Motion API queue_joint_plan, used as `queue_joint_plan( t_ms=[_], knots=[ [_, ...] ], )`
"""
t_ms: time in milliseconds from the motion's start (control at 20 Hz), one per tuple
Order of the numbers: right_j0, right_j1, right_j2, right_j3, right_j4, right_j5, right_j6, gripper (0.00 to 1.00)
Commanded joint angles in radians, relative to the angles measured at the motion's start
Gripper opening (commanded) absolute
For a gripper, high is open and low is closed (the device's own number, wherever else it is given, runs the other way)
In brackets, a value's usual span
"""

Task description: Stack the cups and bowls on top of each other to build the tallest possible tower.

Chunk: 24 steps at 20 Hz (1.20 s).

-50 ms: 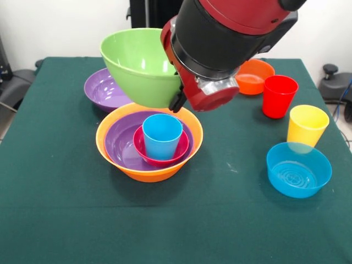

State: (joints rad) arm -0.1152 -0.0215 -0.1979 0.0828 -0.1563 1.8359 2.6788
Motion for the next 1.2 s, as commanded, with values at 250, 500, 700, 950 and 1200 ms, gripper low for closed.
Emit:
queue_joint_plan(
  t_ms=[250, 500, 700, 950, 1200],
  knots=[
    [0.028, 0.029, 0.04, 0.032, 0.063, 0.006, -0.154, 0.0],
    [0.026, 0.04, 0.025, 0.031, 0.082, -0.014, -0.156, 0.0],
    [0.025, 0.054, 0.01, 0.021, 0.096, -0.021, -0.155, 0.0],
    [0.022, 0.065, -0.026, 0.0, 0.112, -0.013, -0.162, 0.0],
    [0.019, 0.07, -0.058, -0.008, 0.131, -0.012, -0.168, 0.0]
  ],
)
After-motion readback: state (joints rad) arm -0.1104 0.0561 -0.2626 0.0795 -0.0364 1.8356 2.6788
